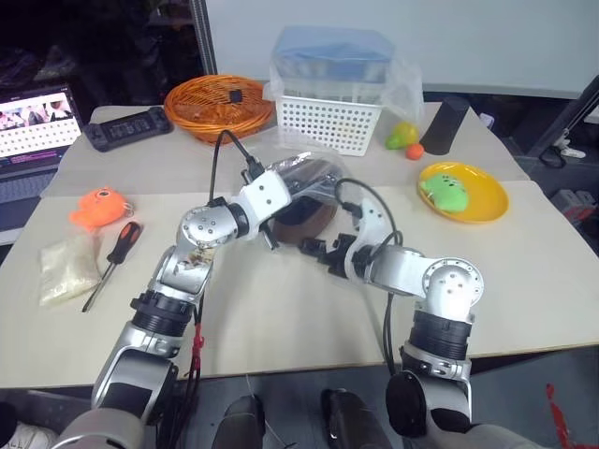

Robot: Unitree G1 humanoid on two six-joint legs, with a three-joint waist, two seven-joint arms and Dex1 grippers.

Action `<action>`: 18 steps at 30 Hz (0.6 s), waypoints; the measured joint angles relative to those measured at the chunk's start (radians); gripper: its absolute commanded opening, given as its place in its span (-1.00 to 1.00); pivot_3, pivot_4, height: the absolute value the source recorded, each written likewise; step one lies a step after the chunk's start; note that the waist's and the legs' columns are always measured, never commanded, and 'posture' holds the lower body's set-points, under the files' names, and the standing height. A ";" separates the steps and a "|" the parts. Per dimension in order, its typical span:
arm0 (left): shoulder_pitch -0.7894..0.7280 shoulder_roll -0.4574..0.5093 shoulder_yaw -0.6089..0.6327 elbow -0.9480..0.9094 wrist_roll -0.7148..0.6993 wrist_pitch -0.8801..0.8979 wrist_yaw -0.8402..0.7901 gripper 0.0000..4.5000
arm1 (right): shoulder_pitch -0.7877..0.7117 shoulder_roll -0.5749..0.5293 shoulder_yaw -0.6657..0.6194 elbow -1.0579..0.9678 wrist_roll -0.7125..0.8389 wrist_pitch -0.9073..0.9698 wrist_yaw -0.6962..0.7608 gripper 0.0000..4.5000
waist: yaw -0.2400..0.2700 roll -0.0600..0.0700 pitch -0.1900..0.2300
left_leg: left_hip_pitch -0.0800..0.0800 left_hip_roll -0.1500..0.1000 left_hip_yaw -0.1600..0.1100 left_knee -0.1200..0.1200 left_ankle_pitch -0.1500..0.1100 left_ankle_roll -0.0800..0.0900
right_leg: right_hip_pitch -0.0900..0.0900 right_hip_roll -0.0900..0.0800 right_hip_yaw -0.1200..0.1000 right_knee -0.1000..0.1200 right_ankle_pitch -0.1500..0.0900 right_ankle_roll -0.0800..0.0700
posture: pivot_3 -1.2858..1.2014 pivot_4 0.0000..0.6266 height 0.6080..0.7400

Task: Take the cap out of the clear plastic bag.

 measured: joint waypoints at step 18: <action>-0.013 0.000 -0.001 0.010 0.000 -0.001 -0.003 -1.00 | -0.001 0.001 0.081 0.218 -0.128 -0.299 0.122 0.37 | -0.005 0.000 0.000 | 0.000 0.000 0.000 0.000 0.000 0.000 | 0.000 0.000 0.000 0.000 0.000 0.000 | 0.03 -0.52 1.00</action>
